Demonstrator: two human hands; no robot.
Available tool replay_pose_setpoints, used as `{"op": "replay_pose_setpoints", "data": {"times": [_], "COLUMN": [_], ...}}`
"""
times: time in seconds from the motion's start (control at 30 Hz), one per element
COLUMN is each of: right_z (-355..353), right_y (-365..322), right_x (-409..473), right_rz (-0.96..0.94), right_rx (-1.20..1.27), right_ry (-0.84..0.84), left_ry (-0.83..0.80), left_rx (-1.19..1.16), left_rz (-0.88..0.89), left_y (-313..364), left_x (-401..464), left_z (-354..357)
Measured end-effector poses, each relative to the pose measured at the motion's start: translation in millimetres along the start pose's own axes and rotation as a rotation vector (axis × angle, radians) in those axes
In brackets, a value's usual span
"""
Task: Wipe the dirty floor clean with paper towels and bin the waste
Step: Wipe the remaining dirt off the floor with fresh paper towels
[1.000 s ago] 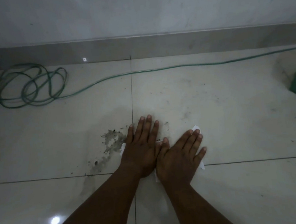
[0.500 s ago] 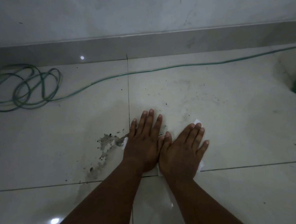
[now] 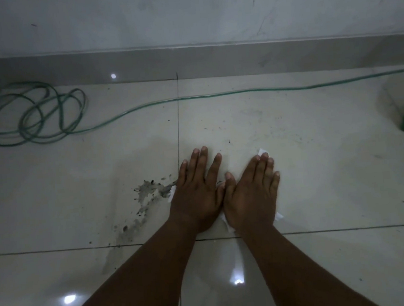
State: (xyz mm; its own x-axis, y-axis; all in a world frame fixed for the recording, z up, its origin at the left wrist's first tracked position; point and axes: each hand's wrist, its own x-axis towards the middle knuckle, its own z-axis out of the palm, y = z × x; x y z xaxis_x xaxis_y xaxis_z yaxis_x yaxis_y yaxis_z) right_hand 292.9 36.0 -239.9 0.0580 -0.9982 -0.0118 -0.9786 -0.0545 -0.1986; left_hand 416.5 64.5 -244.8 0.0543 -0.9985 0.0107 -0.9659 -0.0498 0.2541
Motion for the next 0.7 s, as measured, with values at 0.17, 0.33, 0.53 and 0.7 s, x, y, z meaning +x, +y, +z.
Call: {"op": "replay_pose_setpoints", "data": {"times": [0.17,0.33,0.53,0.7], "right_z": [1.0,-6.4,-11.4,-8.4], "right_y": [4.4,-1.5,-33.6,-42.7], "right_x": [5.4,0.0,-20.1,-18.5], "right_rz": [-0.073,0.019,0.423,0.463], "right_rx": [-0.012,-0.049,0.25,0.294], "right_ry": [-0.028,-0.002,-0.06,0.011], "left_ry": [0.004,-0.023,-0.022,0.12], "left_rx": [0.013,0.001,-0.304,-0.362], "left_rz": [-0.008,-0.007,-0.007,-0.108], "left_y": [1.2,0.0,-8.8,-13.1], "left_x": [-0.3,-0.9,0.1,-1.4], "left_z": [-0.3,-1.6,-9.3,-19.8]}}
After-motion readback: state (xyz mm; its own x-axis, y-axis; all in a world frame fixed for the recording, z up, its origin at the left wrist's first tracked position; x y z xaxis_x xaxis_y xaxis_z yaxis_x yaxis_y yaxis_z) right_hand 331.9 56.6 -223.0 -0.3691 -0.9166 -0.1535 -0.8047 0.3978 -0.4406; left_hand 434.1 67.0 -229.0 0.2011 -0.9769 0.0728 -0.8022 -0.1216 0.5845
